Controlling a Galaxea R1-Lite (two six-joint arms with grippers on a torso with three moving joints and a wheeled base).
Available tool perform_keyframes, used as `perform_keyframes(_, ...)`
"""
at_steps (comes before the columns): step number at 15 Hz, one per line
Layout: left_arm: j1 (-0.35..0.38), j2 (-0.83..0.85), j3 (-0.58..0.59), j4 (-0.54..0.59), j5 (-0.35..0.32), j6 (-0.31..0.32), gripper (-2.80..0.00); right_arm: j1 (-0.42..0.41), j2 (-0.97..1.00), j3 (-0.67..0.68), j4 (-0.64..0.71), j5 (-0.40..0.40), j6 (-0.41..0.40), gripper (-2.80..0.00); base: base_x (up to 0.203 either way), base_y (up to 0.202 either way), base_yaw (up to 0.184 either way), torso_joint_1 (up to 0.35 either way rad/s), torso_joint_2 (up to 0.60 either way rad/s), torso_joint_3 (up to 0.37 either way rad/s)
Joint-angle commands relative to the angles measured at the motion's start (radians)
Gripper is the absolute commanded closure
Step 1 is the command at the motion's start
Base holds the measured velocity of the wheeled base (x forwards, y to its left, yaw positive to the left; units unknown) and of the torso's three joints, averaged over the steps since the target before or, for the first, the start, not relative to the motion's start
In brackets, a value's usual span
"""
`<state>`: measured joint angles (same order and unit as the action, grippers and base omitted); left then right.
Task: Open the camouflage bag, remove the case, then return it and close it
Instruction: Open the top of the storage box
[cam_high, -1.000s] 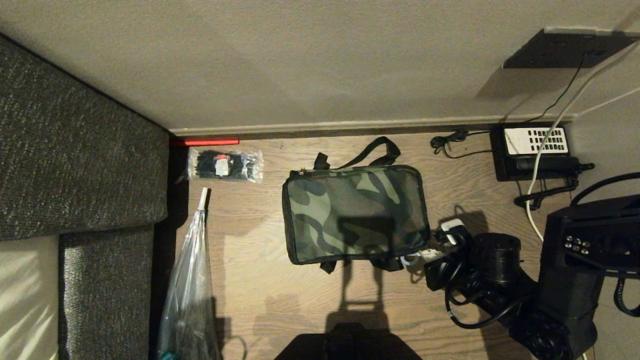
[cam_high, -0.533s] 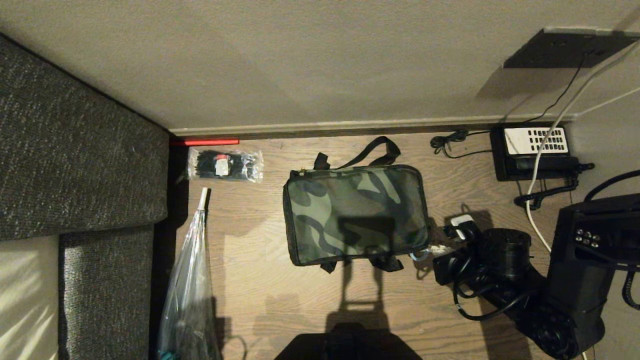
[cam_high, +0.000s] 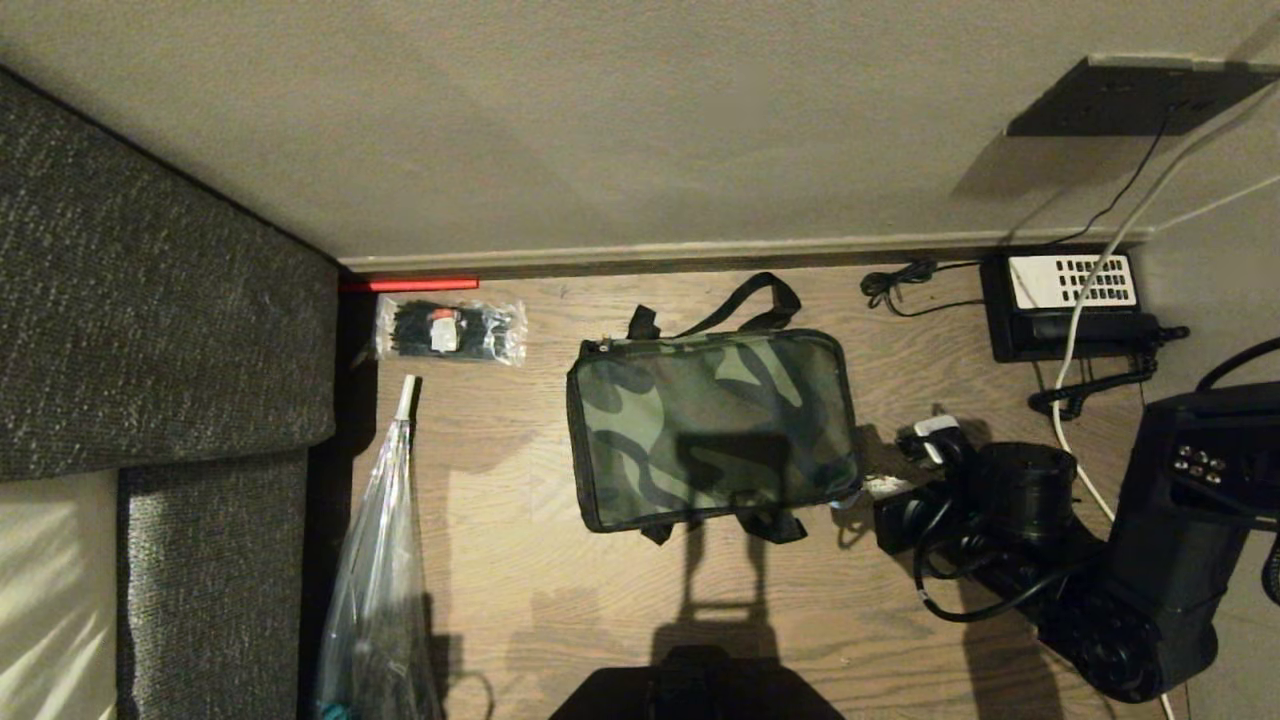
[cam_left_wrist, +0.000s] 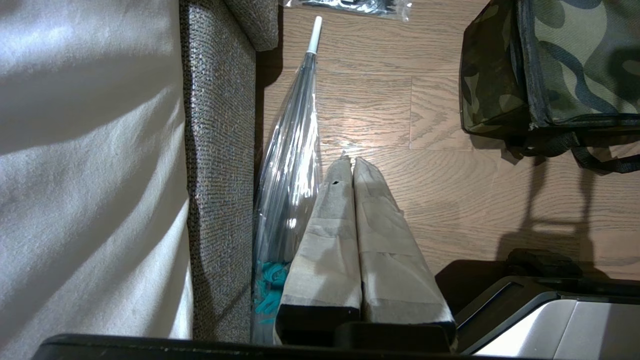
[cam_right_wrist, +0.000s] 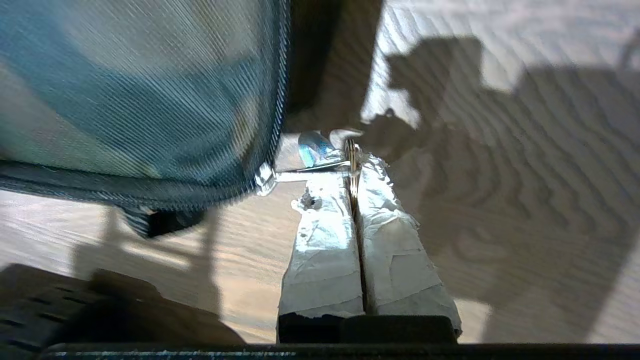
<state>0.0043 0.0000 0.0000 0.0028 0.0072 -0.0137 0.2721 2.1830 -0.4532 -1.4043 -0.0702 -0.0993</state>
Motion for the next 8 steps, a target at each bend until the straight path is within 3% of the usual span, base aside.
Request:
perform_keyframes(1,0.0,0.0,0.003,0.0,0.001,0.0,0.0,0.002,-0.025,-0.001,-0.009,0.024,0.01,0.0,0.0,0.0,0.0,0.0,0.0,0.0)
perform_keyframes(8,0.0,0.0,0.003,0.0,0.0,0.0,0.0,0.006,-0.043,0.011,-0.018,0.066,0.012,0.0,0.0,0.0,0.0,0.0,0.0,0.0)
